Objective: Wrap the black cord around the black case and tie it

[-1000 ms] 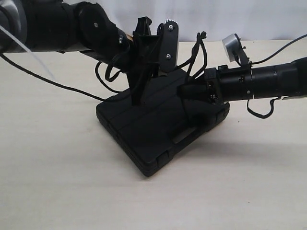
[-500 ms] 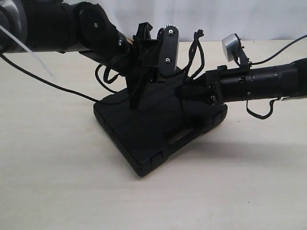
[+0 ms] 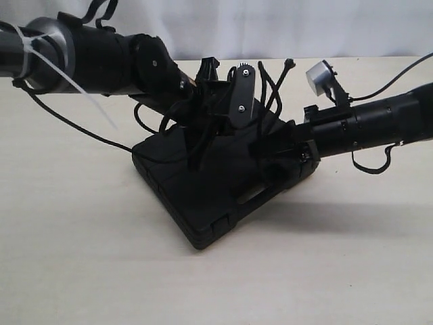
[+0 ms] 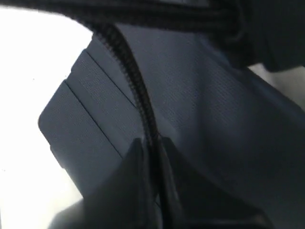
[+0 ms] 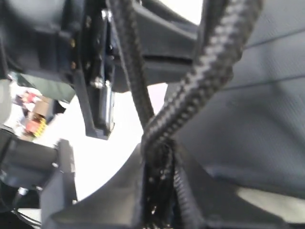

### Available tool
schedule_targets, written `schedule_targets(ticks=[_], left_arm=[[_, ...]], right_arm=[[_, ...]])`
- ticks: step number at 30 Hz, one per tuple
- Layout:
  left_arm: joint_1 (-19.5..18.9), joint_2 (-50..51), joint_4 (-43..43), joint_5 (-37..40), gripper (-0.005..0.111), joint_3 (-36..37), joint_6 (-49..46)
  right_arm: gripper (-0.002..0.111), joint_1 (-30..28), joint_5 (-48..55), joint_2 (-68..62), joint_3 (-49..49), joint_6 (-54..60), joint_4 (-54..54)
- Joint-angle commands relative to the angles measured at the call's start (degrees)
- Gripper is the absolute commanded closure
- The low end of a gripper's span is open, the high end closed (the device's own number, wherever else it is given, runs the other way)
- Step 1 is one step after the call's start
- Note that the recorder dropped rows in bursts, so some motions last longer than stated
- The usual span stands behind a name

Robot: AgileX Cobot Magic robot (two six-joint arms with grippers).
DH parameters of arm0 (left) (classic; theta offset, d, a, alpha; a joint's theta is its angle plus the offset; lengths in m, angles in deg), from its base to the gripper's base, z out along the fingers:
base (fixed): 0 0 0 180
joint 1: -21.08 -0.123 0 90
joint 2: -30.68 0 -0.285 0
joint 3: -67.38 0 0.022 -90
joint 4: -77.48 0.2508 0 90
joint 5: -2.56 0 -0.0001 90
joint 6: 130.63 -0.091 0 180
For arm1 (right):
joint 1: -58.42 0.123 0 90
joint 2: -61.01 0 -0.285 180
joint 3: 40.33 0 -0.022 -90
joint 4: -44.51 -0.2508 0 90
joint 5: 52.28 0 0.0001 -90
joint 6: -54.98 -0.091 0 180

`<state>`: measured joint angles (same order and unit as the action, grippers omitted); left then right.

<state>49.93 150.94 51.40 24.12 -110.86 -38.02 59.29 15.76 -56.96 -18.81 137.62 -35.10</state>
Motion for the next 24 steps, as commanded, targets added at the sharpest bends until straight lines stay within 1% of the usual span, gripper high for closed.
schedule_targets(ticks=[1,2,4,5,6,7,10,11,12,13,14,15,18,20,21,22,24], left_arm=[[1.21,0.64,-0.56,-2.64,0.107,0.03,0.01],[1.21,0.80,-0.56,-2.73,0.107,0.03,0.01],[1.25,1.02,-0.69,-4.11,0.107,0.03,0.01],[1.25,1.02,-2.67,-5.73,0.107,0.03,0.01],[1.25,1.02,-4.79,-6.82,0.107,-0.07,0.01],[1.25,1.02,-7.41,-7.31,0.107,-0.69,0.01],[1.25,1.02,-10.21,-5.68,0.107,-2.93,0.01],[1.25,1.02,-12.19,-4.10,0.107,-4.18,0.01],[1.25,1.02,-12.95,-3.62,0.107,-4.39,0.01],[1.25,1.02,-13.63,-3.04,0.107,-4.64,-0.75],[1.25,1.02,-13.63,-3.04,0.107,-4.64,-0.87],[1.14,1.15,-13.63,-3.04,0.107,-4.64,-0.86],[1.14,1.15,-13.63,-4.73,0.107,-4.64,-0.86],[1.14,1.15,-13.63,-4.74,0.107,-4.64,-0.86],[1.14,1.15,-13.63,-4.74,0.107,-4.64,-0.86],[1.14,1.15,-13.63,-4.74,0.107,-4.64,-0.86],[1.14,1.15,-13.63,-4.74,0.107,-4.64,-0.86]], right_arm=[[0.104,-0.09,-2.47,0.32,-0.32,0.95,1.66],[0.103,-0.09,-2.45,0.32,-0.32,0.95,1.66],[0.098,-0.09,-2.45,0.32,-0.32,0.85,2.15],[0.091,-0.09,-2.45,0.32,-0.32,0.75,2.51],[0.087,-0.09,-3.18,0.32,-0.32,0.24,2.51],[0.079,-0.09,-5.61,0.32,-0.32,-1.58,2.51],[0.064,-0.09,-10.00,0.32,-0.32,-6.62,4.89],[0.054,-0.09,-11.05,0.32,-0.32,-7.37,5.16],[0.049,-0.09,-11.17,0.42,-0.32,-7.52,5.16],[0.039,-0.09,-10.78,0.42,-1.06,-7.52,5.03],[0.032,-0.09,-9.60,0.85,-2.42,-8.35,5.60],[0.028,-0.09,-7.45,1.52,-3.54,-9.58,6.40],[0.027,-1.34,-1.77,5.62,-8.44,-15.77,11.84],[0.027,-3.91,-1.59,9.56,-10.72,-22.06,13.82],[0.028,-5.22,-1.72,11.61,-11.33,-22.54,13.82],[0.031,-6.87,-3.25,13.55,-11.60,-22.54,13.43],[0.040,-7.93,-8.64,15.44,-11.48,-24.31,12.46]])
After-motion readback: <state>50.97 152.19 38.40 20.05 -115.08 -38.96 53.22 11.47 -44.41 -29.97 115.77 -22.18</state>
